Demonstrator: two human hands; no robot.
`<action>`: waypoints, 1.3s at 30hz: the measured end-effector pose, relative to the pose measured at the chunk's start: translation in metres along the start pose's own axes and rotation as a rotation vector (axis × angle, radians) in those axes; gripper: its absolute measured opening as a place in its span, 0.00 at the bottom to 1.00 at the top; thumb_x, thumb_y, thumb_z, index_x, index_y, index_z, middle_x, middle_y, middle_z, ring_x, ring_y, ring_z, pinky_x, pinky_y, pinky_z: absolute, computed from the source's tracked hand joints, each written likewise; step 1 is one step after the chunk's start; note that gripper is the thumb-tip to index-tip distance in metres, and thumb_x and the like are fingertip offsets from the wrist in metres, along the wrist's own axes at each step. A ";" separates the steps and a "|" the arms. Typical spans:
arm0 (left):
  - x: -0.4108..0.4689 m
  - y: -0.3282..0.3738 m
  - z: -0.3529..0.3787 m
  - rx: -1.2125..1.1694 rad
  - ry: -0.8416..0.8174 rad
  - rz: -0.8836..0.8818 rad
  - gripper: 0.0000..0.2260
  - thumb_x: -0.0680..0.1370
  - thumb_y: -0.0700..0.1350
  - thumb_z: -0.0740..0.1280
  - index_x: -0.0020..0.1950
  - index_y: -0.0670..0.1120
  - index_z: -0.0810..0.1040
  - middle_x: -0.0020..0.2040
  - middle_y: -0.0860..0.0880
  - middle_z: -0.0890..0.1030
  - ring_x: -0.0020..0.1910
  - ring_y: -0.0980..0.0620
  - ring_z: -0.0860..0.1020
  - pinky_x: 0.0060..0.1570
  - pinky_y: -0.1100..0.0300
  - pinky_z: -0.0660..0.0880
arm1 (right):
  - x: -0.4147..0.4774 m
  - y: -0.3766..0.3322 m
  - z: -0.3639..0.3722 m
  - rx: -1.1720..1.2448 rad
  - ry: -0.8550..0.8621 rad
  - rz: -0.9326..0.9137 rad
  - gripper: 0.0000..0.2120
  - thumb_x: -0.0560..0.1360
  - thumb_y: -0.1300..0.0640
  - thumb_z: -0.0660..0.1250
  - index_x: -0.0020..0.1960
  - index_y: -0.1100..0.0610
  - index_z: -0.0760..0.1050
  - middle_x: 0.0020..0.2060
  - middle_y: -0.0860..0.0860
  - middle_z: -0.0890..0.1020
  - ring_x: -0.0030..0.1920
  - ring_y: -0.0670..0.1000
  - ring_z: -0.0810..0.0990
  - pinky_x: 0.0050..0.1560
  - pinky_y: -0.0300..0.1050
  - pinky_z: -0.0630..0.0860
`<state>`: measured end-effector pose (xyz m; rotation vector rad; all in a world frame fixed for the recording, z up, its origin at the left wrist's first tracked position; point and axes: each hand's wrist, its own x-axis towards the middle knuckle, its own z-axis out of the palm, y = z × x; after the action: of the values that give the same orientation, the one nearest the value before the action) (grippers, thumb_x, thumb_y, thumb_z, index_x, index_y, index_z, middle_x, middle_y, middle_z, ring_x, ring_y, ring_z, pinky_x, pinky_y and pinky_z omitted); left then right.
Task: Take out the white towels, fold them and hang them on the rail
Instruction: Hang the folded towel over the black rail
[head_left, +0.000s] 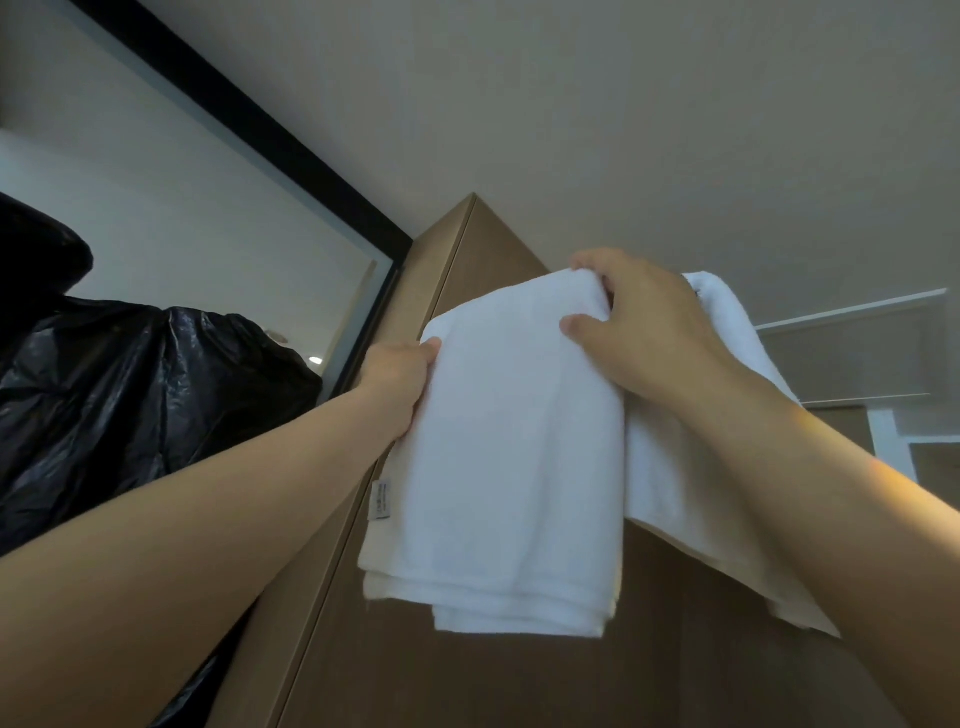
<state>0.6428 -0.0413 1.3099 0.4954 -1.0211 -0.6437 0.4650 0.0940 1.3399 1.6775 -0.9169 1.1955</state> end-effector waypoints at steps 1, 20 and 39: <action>0.003 0.004 0.002 0.011 0.023 0.054 0.10 0.77 0.47 0.69 0.45 0.39 0.78 0.45 0.44 0.79 0.44 0.45 0.76 0.52 0.54 0.74 | 0.003 0.000 0.000 -0.013 0.024 -0.014 0.25 0.75 0.56 0.67 0.72 0.51 0.69 0.65 0.50 0.77 0.66 0.53 0.72 0.58 0.43 0.66; 0.002 0.003 0.017 0.347 -0.064 0.074 0.23 0.82 0.55 0.52 0.61 0.39 0.76 0.55 0.41 0.78 0.57 0.41 0.76 0.55 0.56 0.71 | 0.033 -0.006 -0.004 -0.562 -0.212 0.142 0.25 0.78 0.41 0.57 0.65 0.58 0.71 0.62 0.57 0.77 0.62 0.59 0.75 0.61 0.54 0.65; -0.013 -0.026 -0.006 -0.016 -0.179 -0.188 0.17 0.77 0.55 0.68 0.59 0.44 0.79 0.56 0.45 0.83 0.55 0.41 0.80 0.61 0.44 0.75 | -0.021 -0.030 0.007 -0.471 0.044 0.127 0.27 0.76 0.52 0.64 0.70 0.61 0.61 0.60 0.59 0.72 0.58 0.59 0.71 0.48 0.48 0.67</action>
<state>0.6370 -0.0507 1.2822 0.5302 -1.1450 -0.8752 0.4886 0.0999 1.3116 1.2266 -1.1857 0.9955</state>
